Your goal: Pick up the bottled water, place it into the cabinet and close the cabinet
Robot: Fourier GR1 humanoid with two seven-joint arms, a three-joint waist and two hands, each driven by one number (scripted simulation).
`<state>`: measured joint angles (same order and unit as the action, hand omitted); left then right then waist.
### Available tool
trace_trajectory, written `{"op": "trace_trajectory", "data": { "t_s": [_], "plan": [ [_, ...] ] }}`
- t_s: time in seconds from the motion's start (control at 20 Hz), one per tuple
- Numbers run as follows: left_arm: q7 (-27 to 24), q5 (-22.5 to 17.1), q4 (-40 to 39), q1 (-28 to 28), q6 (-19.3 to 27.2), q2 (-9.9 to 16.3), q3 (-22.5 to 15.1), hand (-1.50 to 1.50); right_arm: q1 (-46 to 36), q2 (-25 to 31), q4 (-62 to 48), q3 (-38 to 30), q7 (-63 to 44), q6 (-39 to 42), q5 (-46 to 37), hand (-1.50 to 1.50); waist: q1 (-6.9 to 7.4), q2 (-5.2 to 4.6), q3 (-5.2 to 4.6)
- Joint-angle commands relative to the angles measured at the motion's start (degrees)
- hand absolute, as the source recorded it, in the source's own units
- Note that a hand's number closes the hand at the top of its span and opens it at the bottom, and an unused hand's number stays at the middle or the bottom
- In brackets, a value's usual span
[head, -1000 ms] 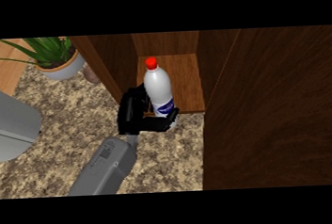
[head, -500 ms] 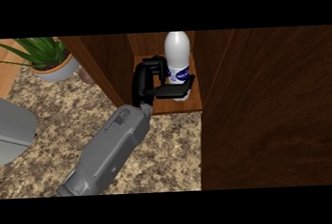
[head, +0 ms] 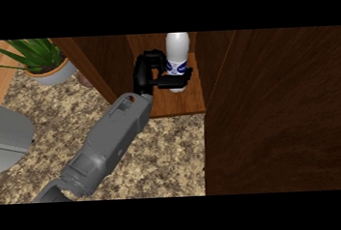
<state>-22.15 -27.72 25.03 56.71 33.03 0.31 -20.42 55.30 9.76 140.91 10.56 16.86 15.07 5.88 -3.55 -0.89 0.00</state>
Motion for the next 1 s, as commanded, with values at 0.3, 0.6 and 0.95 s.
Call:
{"op": "trace_trajectory", "data": {
  "t_s": [0.3,0.6,0.95],
  "plan": [
    [-6.5,-2.0,-12.1,3.5,3.2,-0.2,7.6,1.5,-1.6,1.1,1.6,-3.1,-1.5,2.3,6.9,-1.5,-0.73,-0.67,-0.05],
    [-6.2,1.5,-17.5,8.0,3.9,3.2,5.8,-1.5,0.1,-0.7,1.6,-0.4,-0.3,2.5,4.3,-1.5,-1.87,-0.83,-0.06],
    [-8.8,3.0,-20.3,10.1,8.3,3.1,5.7,-1.5,-0.3,1.2,0.2,-3.4,0.3,5.0,6.3,-1.5,-2.37,-1.11,-0.04]
  ]
}}
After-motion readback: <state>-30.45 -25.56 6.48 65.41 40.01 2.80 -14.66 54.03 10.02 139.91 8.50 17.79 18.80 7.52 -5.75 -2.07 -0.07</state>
